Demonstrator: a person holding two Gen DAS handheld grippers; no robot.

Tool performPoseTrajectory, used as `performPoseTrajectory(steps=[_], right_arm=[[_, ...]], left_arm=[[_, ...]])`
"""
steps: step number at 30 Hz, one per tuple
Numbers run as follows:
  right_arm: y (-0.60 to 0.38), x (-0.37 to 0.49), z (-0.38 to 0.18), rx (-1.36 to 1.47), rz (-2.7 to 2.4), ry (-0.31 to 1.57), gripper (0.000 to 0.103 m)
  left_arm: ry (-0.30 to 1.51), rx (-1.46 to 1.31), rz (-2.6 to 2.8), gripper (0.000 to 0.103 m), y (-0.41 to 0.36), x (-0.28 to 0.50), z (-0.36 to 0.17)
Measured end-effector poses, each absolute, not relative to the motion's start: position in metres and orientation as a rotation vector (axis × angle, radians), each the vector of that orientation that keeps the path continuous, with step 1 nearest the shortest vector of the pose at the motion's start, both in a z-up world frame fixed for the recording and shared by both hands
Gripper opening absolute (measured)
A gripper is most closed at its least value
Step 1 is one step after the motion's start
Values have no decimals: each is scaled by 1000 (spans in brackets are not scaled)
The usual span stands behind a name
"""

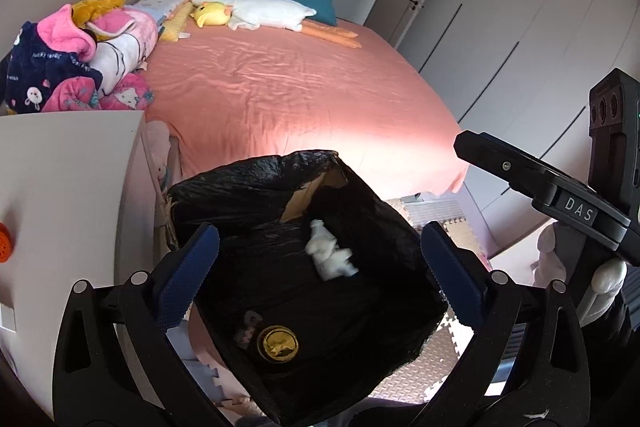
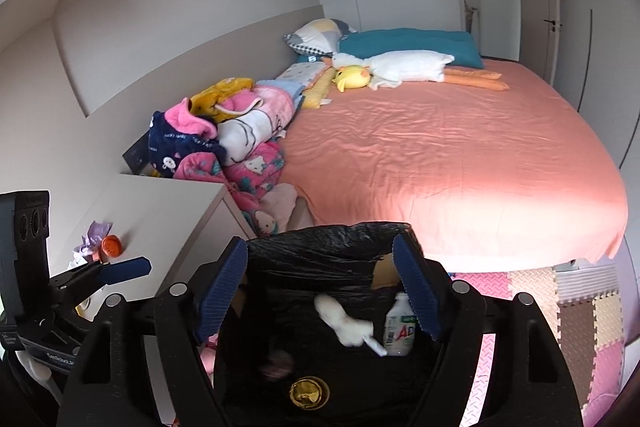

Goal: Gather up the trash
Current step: 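Open both tools to drop the foam pieces into the bag, then move both tools back over the table toward the wrapper and packet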

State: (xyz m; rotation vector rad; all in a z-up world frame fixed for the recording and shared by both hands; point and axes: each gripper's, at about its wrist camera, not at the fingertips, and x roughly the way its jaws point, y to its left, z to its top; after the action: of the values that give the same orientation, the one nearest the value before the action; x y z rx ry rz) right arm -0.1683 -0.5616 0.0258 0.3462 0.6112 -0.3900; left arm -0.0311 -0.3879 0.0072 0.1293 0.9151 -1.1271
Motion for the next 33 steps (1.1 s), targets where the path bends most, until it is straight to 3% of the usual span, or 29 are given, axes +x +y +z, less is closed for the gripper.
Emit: performPoseTrajectory(steps=[14,33], right_arm=[[-559,-159,27,330,-357,614,76],[-490,-100,23,231,-104,653,76]], left_arm=[[910,145,-1086,97,-384,-27,6],[897,73,-822,97,-298,-10,2]])
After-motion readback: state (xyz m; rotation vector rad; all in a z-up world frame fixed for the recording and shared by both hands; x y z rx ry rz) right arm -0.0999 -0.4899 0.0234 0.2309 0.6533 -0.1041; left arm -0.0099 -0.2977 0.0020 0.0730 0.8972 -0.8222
